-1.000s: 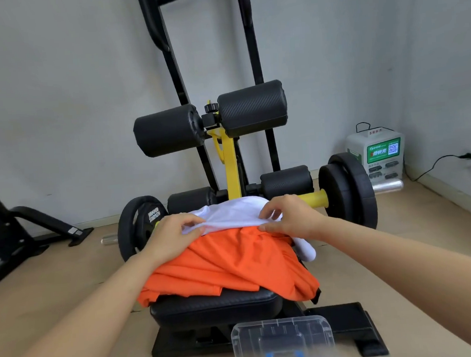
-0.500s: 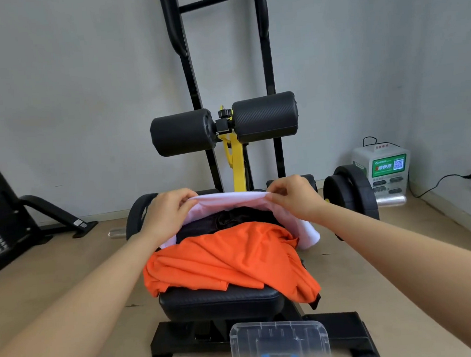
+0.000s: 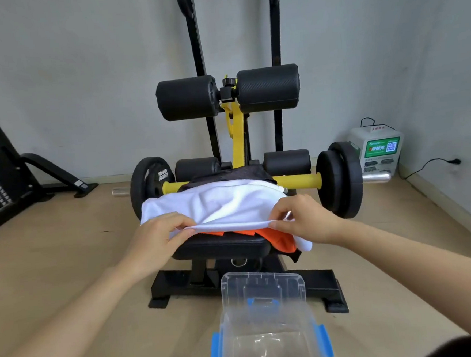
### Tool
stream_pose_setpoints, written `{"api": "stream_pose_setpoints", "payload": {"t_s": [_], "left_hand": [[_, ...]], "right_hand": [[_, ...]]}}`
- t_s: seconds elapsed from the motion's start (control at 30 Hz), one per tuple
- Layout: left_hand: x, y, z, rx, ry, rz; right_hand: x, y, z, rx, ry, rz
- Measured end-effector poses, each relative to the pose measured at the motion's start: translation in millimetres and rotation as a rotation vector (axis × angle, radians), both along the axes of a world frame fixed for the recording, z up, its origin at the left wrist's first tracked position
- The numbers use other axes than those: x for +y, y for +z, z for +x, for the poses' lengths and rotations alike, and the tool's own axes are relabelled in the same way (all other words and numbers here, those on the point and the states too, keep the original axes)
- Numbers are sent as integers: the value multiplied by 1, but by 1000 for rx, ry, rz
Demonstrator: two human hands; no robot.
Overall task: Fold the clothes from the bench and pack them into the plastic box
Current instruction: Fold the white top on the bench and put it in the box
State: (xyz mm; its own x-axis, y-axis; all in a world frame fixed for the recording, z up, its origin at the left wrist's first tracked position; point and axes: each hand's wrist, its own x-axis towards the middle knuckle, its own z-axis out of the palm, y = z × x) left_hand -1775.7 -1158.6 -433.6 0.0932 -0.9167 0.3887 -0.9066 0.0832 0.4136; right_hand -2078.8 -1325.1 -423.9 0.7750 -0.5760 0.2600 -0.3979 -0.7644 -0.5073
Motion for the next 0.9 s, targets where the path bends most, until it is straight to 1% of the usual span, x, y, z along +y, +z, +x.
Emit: {"api": "stream_pose_setpoints", "payload": {"t_s": [0.13, 0.17, 0.23, 0.3, 0.37, 0.4, 0.5, 0.53, 0.63, 0.67, 0.8, 0.9], "left_hand": [[7, -15, 1, 1, -37, 113], [6, -19, 1, -3, -43, 153], [4, -25, 3, -9, -46, 201], [2, -26, 8, 20, -32, 180], [-1, -26, 14, 41, -1, 111], [-2, -27, 17, 46, 13, 100], [-9, -32, 23, 32, 16, 99], [-12, -32, 24, 34, 38, 91], [-23, -31, 30, 23, 143, 36], [-25, -31, 32, 6, 186, 24], [-36, -33, 44, -25, 287, 13], [-44, -29, 50, -18, 349, 25]], "right_hand": [[8, -5, -7, 181, 21, -41], [9, -5, -5, 200, 25, -43], [9, -6, 1, 179, 18, -46], [8, -8, 12, 107, 22, -57], [8, -11, 28, 55, 58, -94], [8, -14, 37, 67, 80, -108], [6, -25, 61, 203, 77, -209], [5, -27, 66, 191, 59, -233], [-2, -26, 72, 15, 5, -198], [-4, -26, 71, -14, -8, -187], [-12, -31, 67, -41, -114, -154], [-19, -32, 67, -40, -192, -182]]}}
